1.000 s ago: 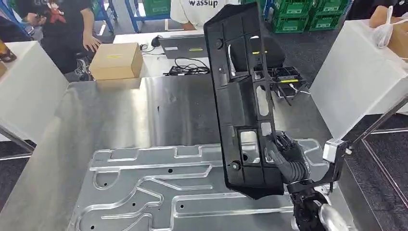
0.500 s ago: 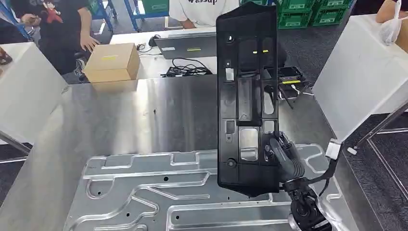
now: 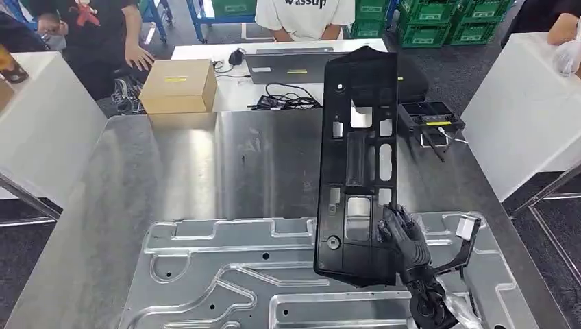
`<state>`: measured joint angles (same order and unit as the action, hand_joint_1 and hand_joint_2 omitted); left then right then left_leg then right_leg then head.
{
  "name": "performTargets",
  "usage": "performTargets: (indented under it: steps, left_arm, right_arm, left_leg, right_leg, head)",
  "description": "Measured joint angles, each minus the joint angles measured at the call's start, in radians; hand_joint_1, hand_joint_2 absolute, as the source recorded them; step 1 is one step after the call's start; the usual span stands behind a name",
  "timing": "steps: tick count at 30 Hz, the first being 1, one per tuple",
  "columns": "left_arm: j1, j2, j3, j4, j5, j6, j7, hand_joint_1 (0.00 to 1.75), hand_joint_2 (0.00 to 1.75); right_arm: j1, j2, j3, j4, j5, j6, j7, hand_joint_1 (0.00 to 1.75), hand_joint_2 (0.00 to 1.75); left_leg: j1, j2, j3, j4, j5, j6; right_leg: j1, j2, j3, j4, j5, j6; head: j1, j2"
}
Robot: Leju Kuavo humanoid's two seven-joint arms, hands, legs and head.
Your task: Take the parts from the cabinet and place them on the table.
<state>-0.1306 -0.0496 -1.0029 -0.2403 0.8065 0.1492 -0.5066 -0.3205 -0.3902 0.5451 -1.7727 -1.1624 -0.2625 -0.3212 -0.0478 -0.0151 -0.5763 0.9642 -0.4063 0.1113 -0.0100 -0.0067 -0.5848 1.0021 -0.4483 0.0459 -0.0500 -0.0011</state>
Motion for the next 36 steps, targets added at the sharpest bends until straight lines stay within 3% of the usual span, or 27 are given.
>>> performTargets:
  steps: [1,2,3,4,6,7,9,10,11,12,13,15,16,19,20,21,22,23,25,26,27,28,30,31,32,35,36]
  left_arm:
    - [0.0,0.0,0.001,0.0,0.001,0.001,0.0,0.0,1.75]
    - [-0.001,0.001,0.002,0.0,0.0,0.002,-0.001,0.0,1.75]
    - [-0.001,0.001,0.004,0.0,0.001,0.006,-0.001,0.0,0.0]
    - [-0.001,0.001,0.005,0.0,0.002,0.006,-0.001,0.0,0.0]
    - [0.002,0.005,0.006,0.001,0.007,0.003,0.006,0.0,0.0]
    - [0.003,0.003,0.006,0.001,0.007,-0.001,0.01,0.0,0.0]
    - [0.001,0.003,0.007,0.001,0.007,-0.01,0.011,0.0,0.0]
    - [0.001,0.003,0.007,0.001,0.007,-0.012,0.011,0.0,0.0]
    - [0.001,0.003,0.007,0.001,0.007,-0.013,0.012,0.0,0.0]
    - [0.001,0.003,0.007,0.001,0.007,-0.013,0.012,0.0,0.0]
    - [0.001,0.003,0.007,0.001,0.007,-0.014,0.012,0.0,0.0]
    - [0.001,0.003,0.007,0.001,0.009,-0.018,0.015,0.0,0.0]
    - [0.0,0.0,0.007,0.001,0.011,-0.022,0.016,0.0,0.0]
    - [-0.001,0.0,0.008,0.001,0.02,-0.034,0.021,0.0,0.0]
    - [-0.002,0.0,0.009,0.001,0.022,-0.037,0.022,0.0,0.0]
    - [0.0,0.002,0.012,0.001,0.026,-0.04,0.022,0.0,0.0]
    - [0.002,0.001,0.015,0.001,0.027,-0.044,0.023,0.0,0.0]
    - [0.002,0.0,0.016,0.001,0.028,-0.046,0.023,0.0,0.0]
    - [0.003,-0.003,0.018,0.001,0.028,-0.05,0.023,0.0,0.0]
    - [0.004,-0.003,0.019,0.001,0.028,-0.051,0.023,0.0,0.0]
    - [0.004,-0.003,0.021,0.001,0.031,-0.051,0.024,0.0,0.0]
    - [0.005,-0.003,0.024,0.001,0.036,-0.051,0.033,0.0,0.0]
    - [0.009,-0.003,0.027,0.001,0.046,-0.041,0.085,0.0,0.0]
    - [0.011,-0.003,0.028,0.001,0.047,-0.035,0.12,0.0,0.0]
    - [0.012,-0.003,0.029,0.002,0.049,-0.031,0.156,0.0,0.0]
    - [0.012,-0.002,0.03,0.002,0.053,-0.024,0.19,0.0,0.0]
    - [0.012,0.0,0.031,0.002,0.058,-0.02,0.19,0.0,0.0]
  right_arm:
    - [0.0,0.0,-0.003,0.003,-0.002,0.0,0.0,0.0,0.0]
    - [0.0,0.0,-0.003,0.004,-0.003,0.0,0.001,0.0,0.0]
    - [0.0,0.0,-0.004,0.006,-0.005,0.0,0.001,0.0,0.0]
    - [0.0,0.0,-0.005,0.01,-0.008,0.0,0.001,0.0,0.0]
    - [-0.001,0.001,-0.005,0.014,-0.014,0.0,0.001,0.0,0.0]
    - [-0.001,0.001,-0.005,0.018,-0.015,0.0,0.001,0.0,0.0]
    - [0.001,0.001,-0.005,0.023,-0.022,0.001,0.001,0.0,0.0]
    - [0.003,0.001,-0.005,0.026,-0.022,0.001,0.001,0.0,0.0]
    - [0.004,0.001,-0.005,0.029,-0.022,0.001,0.001,0.0,0.0]
    - [0.005,0.002,-0.005,0.033,-0.023,0.001,0.001,0.0,0.0]
    - [0.005,0.002,-0.005,0.035,-0.023,0.001,0.001,0.0,0.0]
    - [0.004,0.003,-0.005,0.038,-0.023,0.001,0.001,0.0,0.0]
    - [0.003,0.002,-0.005,0.038,-0.023,0.002,0.001,0.0,0.0]
    - [0.006,0.003,-0.008,0.045,-0.025,0.002,0.001,0.0,0.0]
    - [0.008,0.004,-0.008,0.045,-0.025,0.002,0.0,0.0,0.0]
    - [0.012,0.003,-0.009,0.046,-0.025,0.001,-0.001,0.0,0.0]
    - [0.013,0.003,-0.009,0.047,-0.024,0.001,-0.002,0.0,0.0]
    - [0.013,0.003,-0.009,0.048,-0.023,0.0,-0.003,0.0,0.0]
    - [0.02,0.003,-0.01,0.052,-0.023,-0.001,-0.004,0.0,0.0]
    - [0.024,0.003,-0.01,0.054,-0.023,-0.002,-0.003,0.0,0.0]
    - [0.028,0.003,-0.01,0.056,-0.022,-0.002,-0.004,0.0,0.0]
    - [0.028,0.003,-0.01,0.058,-0.022,-0.003,-0.004,0.0,0.0]
    - [0.026,0.003,-0.01,0.06,-0.018,-0.002,-0.004,0.0,0.0]
    - [0.025,0.003,-0.01,0.061,-0.011,0.002,-0.004,0.0,0.0]
    - [0.021,0.004,-0.008,0.062,0.0,0.009,-0.006,0.0,0.0]
    - [0.012,0.013,-0.005,0.056,0.079,0.023,-0.023,0.0,0.0]
    - [0.006,0.019,0.0,0.041,0.134,0.012,-0.023,0.0,0.0]
  left_leg:
    - [-0.01,-0.001,-0.001,0.003,-0.004,-0.003]
    - [-0.009,-0.002,-0.001,0.004,-0.007,-0.003]
    - [-0.007,-0.003,-0.001,0.004,-0.008,-0.004]
    - [-0.006,-0.003,-0.001,0.004,-0.007,-0.007]
    - [-0.012,-0.003,-0.006,0.022,-0.022,-0.018]
    - [-0.004,-0.002,-0.028,0.068,-0.055,-0.037]
    - [0.023,0.001,-0.106,0.236,-0.137,-0.062]
    - [0.033,0.003,-0.14,0.311,-0.164,-0.071]
    - [0.042,0.005,-0.158,0.349,-0.17,-0.079]
    - [0.05,0.007,-0.147,0.329,-0.153,-0.086]
    - [0.058,0.008,-0.111,0.26,-0.117,-0.093]
    - [0.069,0.009,-0.005,0.057,-0.039,-0.105]
    - [0.069,0.01,0.017,0.002,-0.038,-0.107]
    - [0.05,0.008,0.015,0.012,-0.04,-0.074]
    - [0.048,0.007,0.02,0.006,-0.035,-0.064]
    - [0.059,0.007,0.03,-0.01,-0.022,-0.049]
    - [0.055,0.009,0.034,-0.013,-0.021,-0.044]
    - [0.052,0.01,0.034,-0.013,-0.021,-0.034]
    - [0.042,0.01,0.033,-0.013,-0.022,-0.027]
    - [0.039,0.008,0.032,-0.012,-0.023,-0.025]
    - [0.037,0.007,0.034,-0.012,-0.024,-0.023]
    - [0.035,0.006,0.036,-0.011,-0.025,-0.022]
    - [0.034,0.005,0.042,-0.01,-0.029,-0.024]
    - [0.032,0.005,0.041,-0.005,-0.03,-0.029]
    - [0.024,0.004,0.038,0.002,-0.033,-0.034]
    - [0.028,0.004,0.036,-0.001,-0.029,-0.042]
    - [0.029,0.004,0.034,0.005,-0.037,-0.049]
  right_leg:
    - [0.006,0.002,0.004,-0.016,0.001,-0.004]
    - [0.004,0.002,0.005,-0.021,0.006,-0.005]
    - [0.006,0.002,0.005,-0.022,0.006,-0.007]
    - [0.008,0.002,0.005,-0.022,0.006,-0.008]
    - [-0.011,-0.001,0.01,-0.027,0.013,-0.014]
    - [-0.016,-0.004,0.01,-0.027,0.013,-0.017]
    - [-0.019,-0.005,0.007,-0.027,0.014,-0.017]
    - [-0.021,-0.005,0.006,-0.027,0.014,-0.016]
    - [-0.025,-0.006,0.005,-0.027,0.014,-0.014]
    - [-0.03,-0.005,0.006,-0.027,0.015,-0.01]
    - [-0.035,-0.005,0.006,-0.027,0.015,-0.004]
    - [-0.043,-0.004,0.008,-0.027,0.016,0.009]
    - [-0.041,-0.005,0.008,-0.027,0.016,0.018]
    - [-0.044,-0.005,0.014,-0.04,0.021,0.047]
    - [-0.045,-0.005,0.02,-0.049,0.024,0.056]
    - [-0.05,-0.004,0.021,-0.045,0.021,0.061]
    - [-0.046,-0.003,0.008,-0.013,-0.001,0.056]
    - [-0.042,-0.003,-0.028,0.059,-0.045,0.051]
    - [-0.032,0.0,-0.116,0.235,-0.12,0.046]
    - [-0.028,0.002,-0.142,0.284,-0.128,0.044]
    - [-0.025,0.002,-0.143,0.281,-0.115,0.042]
    - [-0.023,0.003,-0.121,0.235,-0.084,0.039]
    - [-0.022,0.002,-0.02,0.04,0.002,0.034]
    - [-0.022,0.0,0.016,-0.029,0.014,0.03]
    - [-0.015,0.003,0.014,-0.034,0.022,0.025]
    - [-0.013,0.004,0.01,-0.034,0.026,0.016]
    - [-0.021,0.001,0.01,-0.04,0.032,0.008]
  head:
    - [0.0,0.0]
    - [0.0,0.0]
    - [0.0,0.0]
    - [0.0,0.0]
    - [0.0,0.0]
    - [-0.004,0.0]
    - [-0.004,0.0]
    - [-0.004,0.0]
    - [-0.004,0.0]
    - [-0.004,0.0]
    - [-0.004,0.0]
    - [-0.004,0.0]
    - [-0.004,0.0]
    - [-0.003,0.0]
    - [-0.003,0.0]
    - [-0.002,0.0]
    - [-0.003,0.0]
    - [-0.003,0.0]
    - [-0.003,0.0]
    - [-0.003,0.0]
    - [-0.003,0.0]
    - [-0.003,0.0]
    - [-0.003,0.0]
    - [-0.002,0.0]
    - [-0.003,0.0]
    - [-0.002,0.0]
    - [-0.003,0.0]
